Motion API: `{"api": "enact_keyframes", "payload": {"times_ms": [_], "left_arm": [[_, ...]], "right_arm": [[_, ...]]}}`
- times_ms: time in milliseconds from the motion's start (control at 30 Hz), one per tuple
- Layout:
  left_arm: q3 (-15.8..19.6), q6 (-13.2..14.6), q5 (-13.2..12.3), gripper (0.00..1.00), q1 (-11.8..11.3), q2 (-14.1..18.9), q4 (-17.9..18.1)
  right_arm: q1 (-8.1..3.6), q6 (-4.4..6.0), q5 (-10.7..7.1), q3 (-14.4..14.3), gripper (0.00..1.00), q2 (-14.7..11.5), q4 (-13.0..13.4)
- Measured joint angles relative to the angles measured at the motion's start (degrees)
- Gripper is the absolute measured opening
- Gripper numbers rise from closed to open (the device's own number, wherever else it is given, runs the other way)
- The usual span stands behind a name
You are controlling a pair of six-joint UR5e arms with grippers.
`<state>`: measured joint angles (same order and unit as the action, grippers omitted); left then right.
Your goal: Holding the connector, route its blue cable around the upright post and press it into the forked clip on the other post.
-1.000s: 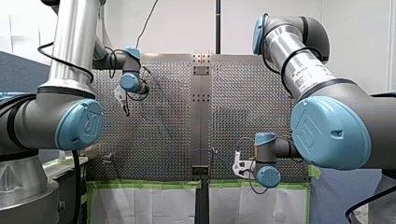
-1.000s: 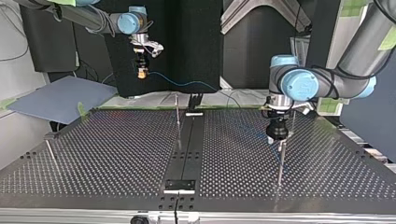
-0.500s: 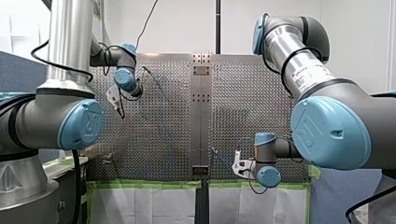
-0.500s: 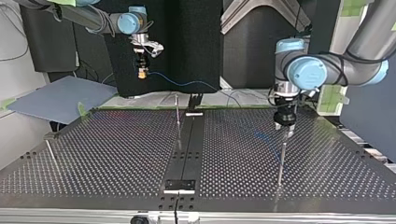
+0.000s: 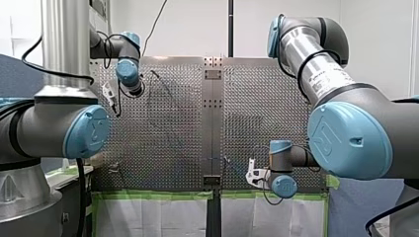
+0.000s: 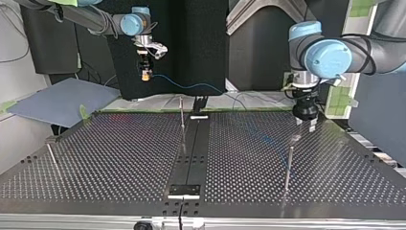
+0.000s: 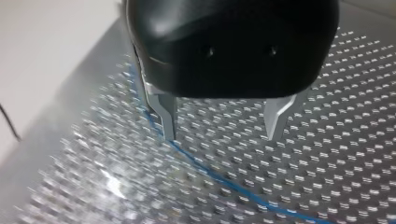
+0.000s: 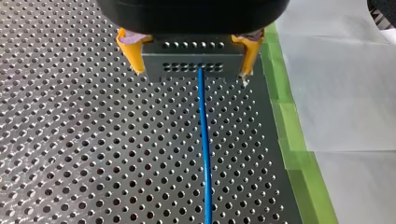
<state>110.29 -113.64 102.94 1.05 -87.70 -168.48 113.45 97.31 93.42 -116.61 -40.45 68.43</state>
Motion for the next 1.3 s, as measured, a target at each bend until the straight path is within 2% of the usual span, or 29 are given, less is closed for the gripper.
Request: {"api": "enact_keyframes", "payload": {"times_ms": [400, 667, 833, 1133, 1300], "left_arm": [[-6.32, 2.97, 0.4, 0.94, -0.12, 6.36, -6.39], [-10.69, 4.26, -1.39, 0.94, 0.37, 10.75, -10.75], [-13.16, 4.5, -3.52, 0.94, 1.05, 13.14, -13.24], [-17.9, 5.38, -8.11, 0.94, 3.02, 12.89, -17.97], [-20.39, 5.44, -8.85, 0.94, 4.06, 11.77, -20.48]], "right_arm": [[-0.01, 0.44, 0.02, 0.73, 0.0, -0.03, -1.59], [0.14, 0.61, 0.14, 0.97, 0.0, -0.03, -2.26], [0.26, 0.66, 0.18, 1.02, 0.0, -0.05, -2.48], [0.32, 0.7, 0.22, 0.99, 0.0, -0.08, -2.96], [0.32, 0.68, 0.22, 1.0, 0.0, -0.07, -3.17]]}}
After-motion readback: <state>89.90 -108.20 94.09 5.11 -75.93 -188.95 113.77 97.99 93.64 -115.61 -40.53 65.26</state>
